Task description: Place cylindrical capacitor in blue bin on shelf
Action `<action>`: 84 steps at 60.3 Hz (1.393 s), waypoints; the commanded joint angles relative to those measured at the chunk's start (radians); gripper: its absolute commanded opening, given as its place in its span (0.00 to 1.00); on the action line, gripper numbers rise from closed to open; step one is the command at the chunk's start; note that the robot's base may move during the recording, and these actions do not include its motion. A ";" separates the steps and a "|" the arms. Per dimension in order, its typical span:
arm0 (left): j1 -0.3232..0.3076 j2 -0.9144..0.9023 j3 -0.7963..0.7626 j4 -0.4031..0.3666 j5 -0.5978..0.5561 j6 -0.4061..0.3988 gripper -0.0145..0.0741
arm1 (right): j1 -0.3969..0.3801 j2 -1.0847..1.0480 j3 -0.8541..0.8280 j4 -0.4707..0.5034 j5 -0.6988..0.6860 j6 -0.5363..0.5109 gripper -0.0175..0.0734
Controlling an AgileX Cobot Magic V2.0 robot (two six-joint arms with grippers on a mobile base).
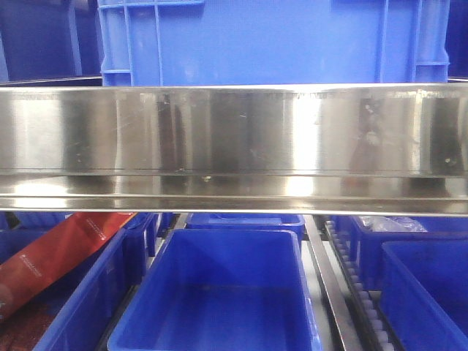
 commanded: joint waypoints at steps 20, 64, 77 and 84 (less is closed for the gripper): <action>0.005 -0.005 0.001 0.011 -0.050 -0.008 0.04 | -0.005 -0.405 0.466 -0.004 -0.255 -0.005 0.02; 0.005 -0.005 0.001 0.011 -0.050 -0.008 0.04 | -0.005 -0.492 0.528 -0.004 -0.317 -0.005 0.01; 0.005 -0.012 0.011 0.013 -0.055 -0.008 0.04 | -0.005 -0.492 0.528 -0.004 -0.317 -0.005 0.01; 0.021 -0.086 0.078 0.080 -0.086 -0.008 0.04 | -0.005 -0.492 0.528 -0.004 -0.317 -0.005 0.01</action>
